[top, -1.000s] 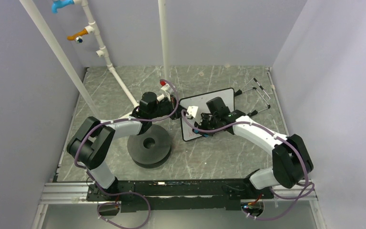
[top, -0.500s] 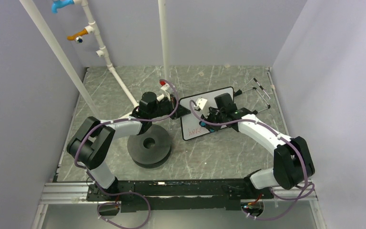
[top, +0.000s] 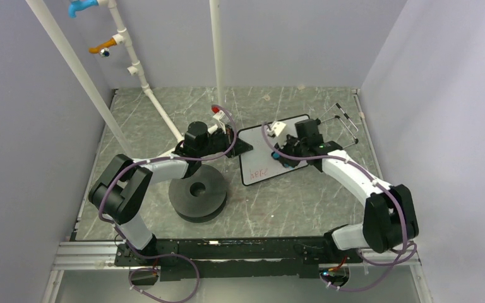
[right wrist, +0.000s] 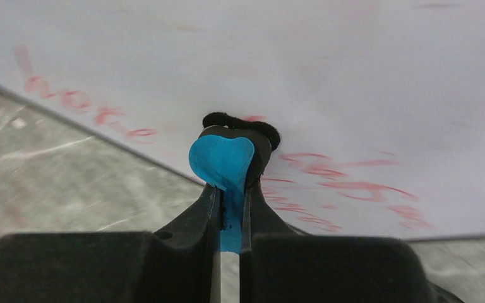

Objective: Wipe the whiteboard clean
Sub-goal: Erase the whiteboard at the center of the board.

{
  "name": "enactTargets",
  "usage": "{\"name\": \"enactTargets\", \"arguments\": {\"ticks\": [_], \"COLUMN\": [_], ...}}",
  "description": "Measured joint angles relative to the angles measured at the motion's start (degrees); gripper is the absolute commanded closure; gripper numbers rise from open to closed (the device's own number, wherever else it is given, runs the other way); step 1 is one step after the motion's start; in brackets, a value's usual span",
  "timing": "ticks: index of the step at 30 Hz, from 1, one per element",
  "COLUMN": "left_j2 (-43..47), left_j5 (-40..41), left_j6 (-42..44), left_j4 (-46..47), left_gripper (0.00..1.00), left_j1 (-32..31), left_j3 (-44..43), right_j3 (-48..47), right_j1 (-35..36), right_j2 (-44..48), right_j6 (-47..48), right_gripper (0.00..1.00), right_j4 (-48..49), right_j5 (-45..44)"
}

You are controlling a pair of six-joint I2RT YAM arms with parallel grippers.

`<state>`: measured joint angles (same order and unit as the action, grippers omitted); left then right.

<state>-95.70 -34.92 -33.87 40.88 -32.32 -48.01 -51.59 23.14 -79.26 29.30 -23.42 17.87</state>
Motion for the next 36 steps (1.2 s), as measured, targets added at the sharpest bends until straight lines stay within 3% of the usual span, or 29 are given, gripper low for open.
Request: {"name": "enactTargets", "arguments": {"ticks": [6,16,23,27,30,36], "left_j2": [0.00,0.09,0.11,0.11,0.11,0.13], "left_j5": [-0.39,-0.13,-0.09,-0.04,0.00,-0.33], "left_j6": [-0.02,-0.22,-0.33,-0.44,-0.46,-0.37], "left_j4": [-0.20,-0.63,-0.63,-0.63,-0.66,-0.79], "left_gripper": [1.00,1.00,1.00,1.00,1.00,1.00], "left_j1": [-0.48,-0.46,-0.50,-0.50,-0.48,-0.50], "left_j3": [0.00,0.00,0.00,0.00,0.00,-0.02], "right_j3": [0.00,0.00,-0.07,-0.09,-0.09,-0.17], "right_j1": [-3.06,5.97,-2.69,-4.09,-2.29,7.87], "right_j2": [2.32,1.14,1.38,1.44,1.49,1.25], "right_j6": [-1.25,2.12,-1.84,-2.69,-1.51,1.55], "right_gripper": [1.00,1.00,1.00,1.00,1.00,1.00], "right_j4": [3.34,1.36,2.36,3.19,2.97,1.86], "right_j5": [-2.01,1.14,0.37,-0.74,-0.96,1.99]}}
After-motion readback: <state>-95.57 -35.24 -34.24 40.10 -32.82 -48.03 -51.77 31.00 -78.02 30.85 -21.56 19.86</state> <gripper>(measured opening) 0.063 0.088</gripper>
